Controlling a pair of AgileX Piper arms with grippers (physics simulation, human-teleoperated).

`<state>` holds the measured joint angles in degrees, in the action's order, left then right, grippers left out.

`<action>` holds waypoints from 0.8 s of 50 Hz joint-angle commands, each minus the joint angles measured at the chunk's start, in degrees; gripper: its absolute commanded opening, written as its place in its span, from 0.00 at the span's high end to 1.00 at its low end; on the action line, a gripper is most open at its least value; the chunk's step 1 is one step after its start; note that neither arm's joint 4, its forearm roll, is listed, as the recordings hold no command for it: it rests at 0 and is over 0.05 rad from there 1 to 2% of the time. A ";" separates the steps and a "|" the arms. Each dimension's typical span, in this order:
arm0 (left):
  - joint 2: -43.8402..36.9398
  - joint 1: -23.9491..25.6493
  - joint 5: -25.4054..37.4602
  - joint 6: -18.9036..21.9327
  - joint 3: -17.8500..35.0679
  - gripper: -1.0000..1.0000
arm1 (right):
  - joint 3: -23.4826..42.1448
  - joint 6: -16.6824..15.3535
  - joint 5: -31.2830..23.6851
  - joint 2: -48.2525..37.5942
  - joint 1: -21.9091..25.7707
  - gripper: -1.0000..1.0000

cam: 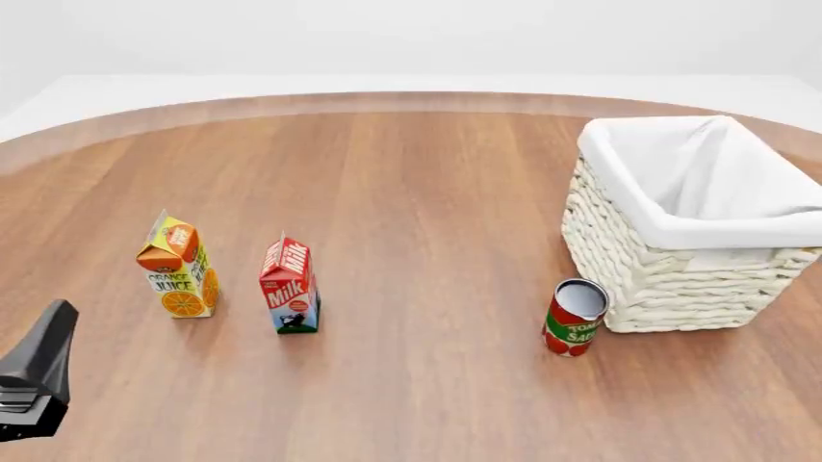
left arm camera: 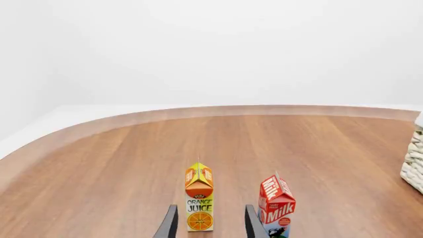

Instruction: Pick the milk and place it in the basket.

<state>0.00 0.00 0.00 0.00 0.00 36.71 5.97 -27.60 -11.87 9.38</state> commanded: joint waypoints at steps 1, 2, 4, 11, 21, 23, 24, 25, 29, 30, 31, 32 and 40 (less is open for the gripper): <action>0.00 0.00 0.00 0.00 0.00 0.00 | 3.69 1.81 -0.60 -5.27 2.61 0.00; 0.00 0.00 0.00 0.00 0.00 0.00 | 4.16 1.97 -0.70 -5.72 2.47 0.00; 0.00 0.00 0.00 0.00 0.00 0.00 | 5.12 1.84 -0.38 -7.10 3.00 0.00; 0.00 0.00 0.00 0.00 0.00 0.00 | 8.41 1.40 -0.82 -11.44 3.41 0.00; 0.00 0.00 0.00 0.00 0.00 0.00 | 12.32 1.38 -1.33 -17.91 5.80 0.00; 0.00 0.00 0.00 0.00 0.00 0.00 | 12.79 1.29 -1.08 -18.99 6.56 0.00; 0.00 0.00 0.00 0.00 0.00 0.00 | 13.02 1.39 -0.98 -19.59 7.01 0.00; 0.00 0.00 0.00 0.00 0.00 0.00 | 13.30 1.37 -0.81 -20.43 7.46 0.00; 0.00 0.00 0.00 0.00 0.00 0.00 | 14.18 1.94 -0.62 -22.77 8.70 0.00; 0.00 0.00 0.00 0.00 0.00 0.00 | 14.35 2.02 -0.59 -23.15 8.89 0.00; 0.00 0.00 0.00 0.00 0.00 0.00 | 14.63 2.26 -0.49 -23.87 9.40 0.00; 0.00 0.00 0.00 0.00 0.00 0.00 | 14.79 2.20 -0.48 -24.05 9.49 0.00; 0.00 0.00 0.00 0.00 0.00 0.00 | 17.04 2.93 0.21 -27.95 12.18 0.00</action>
<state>0.00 0.00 0.00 0.00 0.00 51.03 8.26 -28.03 -34.81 18.58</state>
